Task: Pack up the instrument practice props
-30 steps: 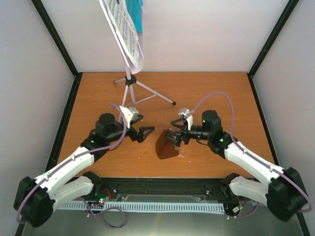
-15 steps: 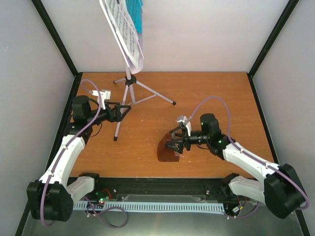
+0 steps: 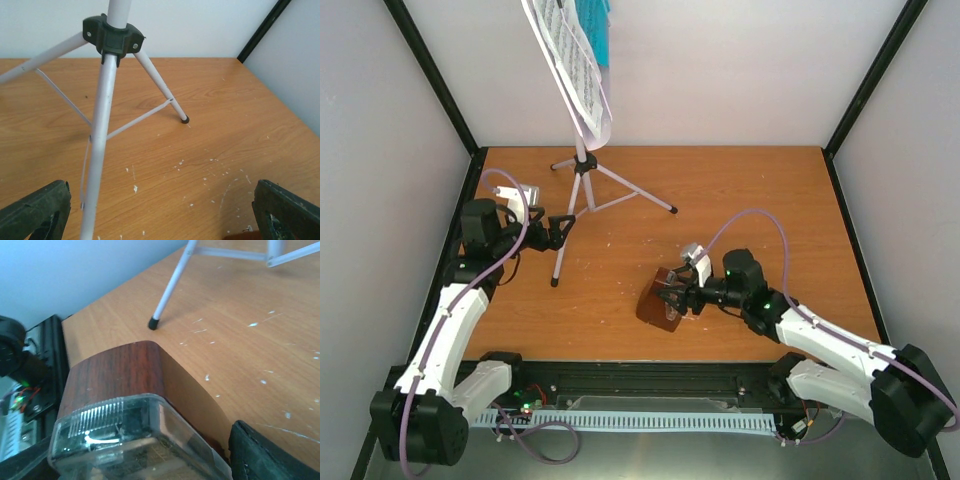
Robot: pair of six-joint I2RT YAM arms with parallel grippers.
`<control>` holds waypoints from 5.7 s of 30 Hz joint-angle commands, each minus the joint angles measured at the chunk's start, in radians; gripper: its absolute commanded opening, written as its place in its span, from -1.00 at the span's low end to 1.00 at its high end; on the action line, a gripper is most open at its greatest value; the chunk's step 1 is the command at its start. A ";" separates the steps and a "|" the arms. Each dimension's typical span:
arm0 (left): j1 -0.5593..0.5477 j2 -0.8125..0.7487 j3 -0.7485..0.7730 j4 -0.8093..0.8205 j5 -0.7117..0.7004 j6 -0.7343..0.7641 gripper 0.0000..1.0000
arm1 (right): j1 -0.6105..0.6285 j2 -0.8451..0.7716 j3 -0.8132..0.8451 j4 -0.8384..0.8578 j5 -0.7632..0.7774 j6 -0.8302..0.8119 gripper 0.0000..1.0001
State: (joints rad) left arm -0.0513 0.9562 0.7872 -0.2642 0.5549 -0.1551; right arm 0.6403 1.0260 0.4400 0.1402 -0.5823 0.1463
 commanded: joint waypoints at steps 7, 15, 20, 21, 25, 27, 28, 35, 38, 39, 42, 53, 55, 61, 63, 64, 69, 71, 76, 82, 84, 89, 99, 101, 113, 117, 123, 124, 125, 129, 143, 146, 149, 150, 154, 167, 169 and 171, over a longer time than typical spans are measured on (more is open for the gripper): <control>0.005 -0.031 -0.005 -0.018 -0.076 0.042 0.99 | 0.073 -0.077 -0.078 0.057 0.551 0.099 0.36; 0.005 -0.066 -0.019 -0.024 -0.135 0.043 0.99 | 0.004 -0.012 -0.067 -0.003 0.895 0.232 0.36; 0.005 -0.074 -0.020 -0.020 -0.142 0.037 0.99 | -0.130 0.040 -0.044 0.012 0.919 0.237 0.37; 0.005 -0.073 -0.018 -0.021 -0.141 0.036 0.99 | -0.166 0.054 -0.036 0.018 0.909 0.235 0.37; 0.005 -0.071 -0.015 -0.013 -0.110 -0.002 0.99 | -0.280 0.124 -0.001 0.052 0.833 0.226 0.37; 0.005 -0.073 -0.027 0.015 -0.052 -0.050 0.99 | -0.313 0.146 0.021 0.054 0.792 0.222 0.39; 0.005 -0.073 -0.040 0.041 -0.013 -0.083 0.99 | -0.319 0.143 0.033 0.046 0.768 0.216 0.41; 0.005 0.023 -0.124 0.288 -0.002 -0.267 0.99 | -0.322 -0.050 0.113 -0.136 0.665 0.175 1.00; 0.005 0.130 -0.089 0.327 -0.047 -0.246 0.97 | -0.323 -0.156 0.144 -0.246 0.650 0.172 1.00; 0.005 0.168 -0.069 0.336 -0.040 -0.228 0.93 | -0.323 -0.186 0.151 -0.271 0.639 0.173 1.00; 0.005 0.270 -0.020 0.381 0.005 -0.182 0.81 | -0.321 -0.255 0.162 -0.317 0.578 0.168 1.00; 0.002 0.555 0.159 0.383 0.081 -0.019 -0.03 | -0.322 -0.327 0.147 -0.359 0.475 0.146 1.00; 0.002 0.569 0.159 0.395 0.105 0.013 -0.30 | -0.321 -0.341 0.139 -0.358 0.477 0.128 1.00; -0.001 0.562 0.113 0.451 0.166 0.080 -0.89 | -0.322 -0.384 0.123 -0.320 0.451 0.113 1.00; -0.002 0.553 0.097 0.455 0.167 0.088 -0.99 | -0.321 -0.385 0.127 -0.310 0.430 0.117 1.00; -0.004 0.544 0.084 0.461 0.167 0.089 -0.99 | -0.322 -0.384 0.132 -0.307 0.412 0.119 1.00; -0.042 0.460 -0.003 0.488 0.181 0.093 -0.99 | -0.321 -0.345 0.167 -0.303 0.292 0.124 1.00; -0.079 0.419 -0.035 0.471 0.178 0.094 -0.99 | -0.321 -0.316 0.188 -0.308 0.232 0.116 1.00; -0.144 0.257 -0.166 0.517 0.211 -0.012 -1.00 | -0.322 -0.250 0.237 -0.298 0.094 0.093 1.00; -0.192 0.072 -0.302 0.549 0.274 -0.126 -0.99 | -0.318 -0.171 0.284 -0.169 -0.112 0.089 1.00; -0.203 0.044 -0.313 0.525 0.291 -0.133 -0.99 | -0.312 -0.125 0.307 -0.106 -0.172 0.092 0.99; -0.220 0.016 -0.335 0.533 0.361 -0.154 -0.99 | -0.253 0.007 0.388 0.034 -0.254 0.078 0.98; -0.242 0.065 -0.315 0.528 0.408 -0.138 -0.99 | -0.105 0.303 0.639 0.106 -0.321 -0.058 0.84; -0.243 0.065 -0.313 0.529 0.408 -0.145 -0.99 | -0.092 0.353 0.693 0.090 -0.324 -0.078 0.82; -0.243 0.070 -0.312 0.532 0.412 -0.154 -0.99 | -0.007 0.649 0.978 0.006 -0.381 -0.155 0.58; -0.243 0.077 -0.308 0.523 0.390 -0.152 -0.99 | 0.015 0.695 1.054 -0.074 -0.420 -0.202 0.15; -0.243 0.060 -0.287 0.484 0.315 -0.158 -0.70 | 0.016 0.635 0.967 -0.020 -0.385 -0.187 -0.80; -0.243 0.053 -0.279 0.471 0.300 -0.155 -0.57 | 0.016 0.615 0.943 -0.005 -0.367 -0.188 -0.90; -0.243 0.046 -0.270 0.456 0.284 -0.155 -0.38 | 0.016 0.593 0.920 0.010 -0.344 -0.190 -0.94; -0.243 -0.001 -0.214 0.410 0.231 -0.160 0.45 | 0.019 0.513 0.852 0.029 -0.190 -0.207 -0.94; -0.138 -0.075 0.247 -0.037 -0.138 -0.004 0.99 | 0.112 0.357 0.738 0.066 0.746 -0.117 -0.94; -0.083 -0.069 0.225 0.001 -0.208 0.003 0.99 | 0.146 0.377 0.754 0.070 0.918 -0.096 -0.94; -0.067 -0.039 0.174 0.037 -0.247 -0.007 0.99 | 0.191 0.416 0.789 0.076 1.094 -0.102 -0.94; -0.067 -0.028 0.164 0.042 -0.260 -0.007 0.99 | 0.202 0.429 0.805 0.068 1.146 -0.101 -0.94; -0.061 -0.004 0.140 0.049 -0.375 0.035 0.99 | 0.230 0.500 0.877 0.035 1.295 -0.061 -0.95; -0.059 -0.039 0.099 0.051 -0.523 0.027 0.99 | 0.312 0.765 1.077 0.057 1.575 -0.010 -0.95; -0.059 -0.042 0.097 0.051 -0.536 0.026 0.99 | 0.312 0.782 1.102 0.025 1.539 0.011 -0.83; -0.059 -0.048 0.088 0.057 -0.541 0.032 0.99 | 0.312 0.787 1.114 0.012 1.486 0.020 -0.33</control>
State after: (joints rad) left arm -0.1173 0.9302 0.8799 -0.2249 0.0574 -0.1425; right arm 0.9489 1.7893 1.5101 0.1642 0.8951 0.1001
